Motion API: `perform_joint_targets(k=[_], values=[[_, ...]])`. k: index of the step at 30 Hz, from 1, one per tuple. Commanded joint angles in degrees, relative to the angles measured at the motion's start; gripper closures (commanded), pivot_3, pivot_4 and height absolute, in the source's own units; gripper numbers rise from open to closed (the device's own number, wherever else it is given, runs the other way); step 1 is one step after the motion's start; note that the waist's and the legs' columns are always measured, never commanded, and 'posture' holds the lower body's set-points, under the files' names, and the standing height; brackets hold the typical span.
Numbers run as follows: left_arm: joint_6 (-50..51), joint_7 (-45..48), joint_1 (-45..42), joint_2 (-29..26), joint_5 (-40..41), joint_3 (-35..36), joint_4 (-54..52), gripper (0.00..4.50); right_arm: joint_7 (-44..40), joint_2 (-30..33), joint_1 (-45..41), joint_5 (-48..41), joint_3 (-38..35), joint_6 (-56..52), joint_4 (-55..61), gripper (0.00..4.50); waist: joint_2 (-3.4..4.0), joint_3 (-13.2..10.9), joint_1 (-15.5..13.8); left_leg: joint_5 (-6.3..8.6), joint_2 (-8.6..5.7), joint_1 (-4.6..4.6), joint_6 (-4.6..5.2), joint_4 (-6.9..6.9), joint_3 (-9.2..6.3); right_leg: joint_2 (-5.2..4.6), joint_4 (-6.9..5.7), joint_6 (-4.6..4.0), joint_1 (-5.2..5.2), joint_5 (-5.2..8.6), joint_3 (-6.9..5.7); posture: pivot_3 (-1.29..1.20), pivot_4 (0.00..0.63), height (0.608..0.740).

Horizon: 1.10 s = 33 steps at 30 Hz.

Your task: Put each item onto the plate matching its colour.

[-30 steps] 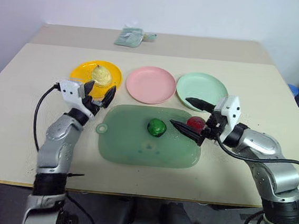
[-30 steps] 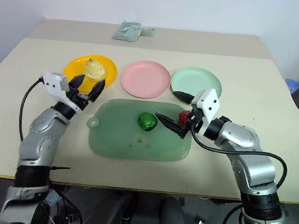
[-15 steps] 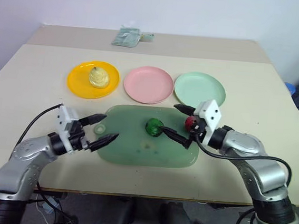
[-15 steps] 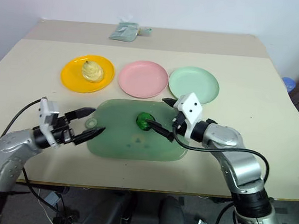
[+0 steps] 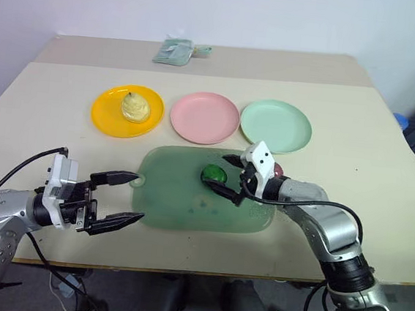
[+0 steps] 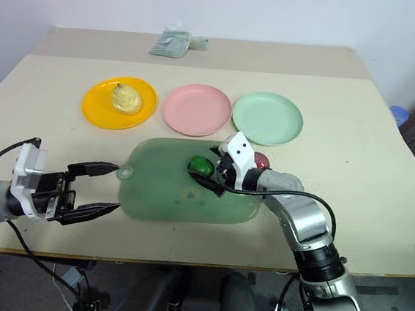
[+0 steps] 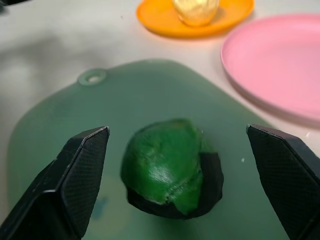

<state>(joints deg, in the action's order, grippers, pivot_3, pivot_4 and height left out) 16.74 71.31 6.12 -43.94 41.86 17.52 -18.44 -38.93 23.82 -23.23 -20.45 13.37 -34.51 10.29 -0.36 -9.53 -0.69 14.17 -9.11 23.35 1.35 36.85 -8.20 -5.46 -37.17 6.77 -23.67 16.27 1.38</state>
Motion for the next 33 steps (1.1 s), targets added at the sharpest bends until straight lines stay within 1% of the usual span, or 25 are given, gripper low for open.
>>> perform_joint_targets(k=[1,5,6,7,8,16,18,20,22,24,27,29,33], values=[[-0.08,-1.61,-1.12,-0.07,0.05,0.16,-2.77,0.03,-0.91,-2.23,-1.72,1.06,0.56,2.41,-4.37,0.00,-0.01,0.01,0.06,0.00,0.00,0.00,0.00,0.00,0.00,0.00,0.00,0.00,0.00,0.00,0.00,0.00,0.150,0.740],[0.16,-4.66,-1.79,1.00,-0.27,-0.51,-3.90,0.03,-1.16,-3.78,-3.06,2.52,0.08,4.63,-8.24,0.00,0.02,-0.01,0.03,-0.04,0.00,-0.01,-0.07,0.00,0.00,0.01,-0.01,0.00,-0.01,0.00,0.00,0.00,0.150,0.740],[0.17,-5.28,-1.85,1.25,-0.29,-0.61,-4.05,0.00,-1.26,-4.00,-3.35,2.52,-0.25,4.92,-8.39,0.53,0.03,-0.01,0.07,-0.04,0.00,-0.01,-0.07,0.00,0.02,0.00,-0.01,0.00,-0.01,0.00,0.00,0.00,0.150,0.740],[0.37,-6.40,-1.97,1.75,-0.29,-0.83,-4.42,0.00,-1.26,-4.09,-3.66,2.09,-0.82,4.66,-7.70,0.77,0.03,-0.02,0.08,-0.04,0.00,-0.01,-0.07,0.00,0.02,0.00,-0.01,0.00,-0.01,-0.01,0.01,0.00,0.150,0.740],[0.47,-7.17,-1.98,2.14,-0.37,-1.11,-4.76,0.00,-1.29,-4.03,-3.86,1.80,-1.23,4.46,-6.93,1.18,0.03,-0.02,0.08,-0.05,0.00,-0.01,-0.08,-0.01,0.02,0.01,-0.01,0.00,-0.01,-0.01,0.01,0.00,0.150,0.740],[2.70,-15.14,-3.70,5.32,-0.29,-3.34,-8.42,0.00,0.17,-3.68,-6.65,-1.30,-5.78,0.23,-0.45,1.18,0.04,-0.02,0.03,-0.04,0.00,-0.01,-0.07,0.00,0.02,0.01,-0.02,0.00,-0.01,-0.01,0.01,0.00,0.150,0.740],[3.46,-17.18,-4.30,6.10,-0.51,-3.96,-9.07,0.00,1.96,-4.15,-9.23,-1.91,-8.03,-0.89,-0.62,1.18,0.05,-0.03,0.03,-0.04,0.00,-0.01,-0.07,-0.02,0.02,0.01,-0.03,0.00,-0.01,-0.01,0.01,0.00,0.150,0.740],[4.46,-20.01,-5.36,7.13,-0.86,-4.92,-9.72,0.00,5.23,-4.68,-13.67,-1.60,-11.02,-1.33,-3.77,1.18,0.06,-0.03,0.04,-0.04,0.00,-0.01,-0.07,-0.01,0.02,0.01,-0.02,0.00,-0.01,-0.01,0.02,0.00,0.150,0.740],[5.72,-23.43,-7.21,8.56,-1.42,-6.66,-10.57,0.00,7.69,-3.96,-20.28,0.21,-13.99,1.26,-13.66,1.18,0.10,-0.06,0.07,-0.04,-0.01,-0.01,-0.07,0.00,0.04,0.01,-0.03,0.00,-0.01,-0.01,0.03,0.00,0.150,0.740],[6.56,-25.62,-8.56,9.65,-1.80,-7.74,-10.95,0.00,8.28,-2.87,-24.64,3.23,-14.38,6.20,-23.41,1.18,0.06,-0.03,-0.04,-0.07,-0.01,-0.01,-0.11,0.00,0.02,0.02,-0.05,-0.04,-0.01,-0.05,0.01,0.00,0.150,0.740],[6.00,-27.50,-9.43,11.12,-3.52,-9.17,-10.37,0.00,7.61,-2.87,-30.20,6.17,-15.01,15.71,-40.04,1.18,0.04,-0.01,0.18,-0.08,-0.01,-0.04,-0.12,-0.03,0.03,0.03,-0.02,-0.05,-0.02,-0.04,0.00,0.00,0.150,0.740],[4.91,-28.50,-9.52,12.43,-4.93,-9.88,-9.80,0.00,7.75,-3.07,-33.79,8.52,-15.02,22.82,-51.57,1.18,0.04,-0.01,0.33,-0.08,-0.01,-0.03,-0.11,-0.05,0.10,0.01,-0.02,-0.05,0.15,-0.05,0.02,0.00,0.150,0.740],[3.48,-28.98,-7.90,14.23,-6.35,-10.45,-10.24,0.00,7.39,-4.06,-39.52,11.29,-15.47,32.04,-69.38,1.18,0.11,-0.06,1.38,-0.10,0.00,0.00,-0.12,-0.07,0.14,0.01,-0.04,-0.05,0.09,-0.04,0.03,0.00,0.150,0.740]])
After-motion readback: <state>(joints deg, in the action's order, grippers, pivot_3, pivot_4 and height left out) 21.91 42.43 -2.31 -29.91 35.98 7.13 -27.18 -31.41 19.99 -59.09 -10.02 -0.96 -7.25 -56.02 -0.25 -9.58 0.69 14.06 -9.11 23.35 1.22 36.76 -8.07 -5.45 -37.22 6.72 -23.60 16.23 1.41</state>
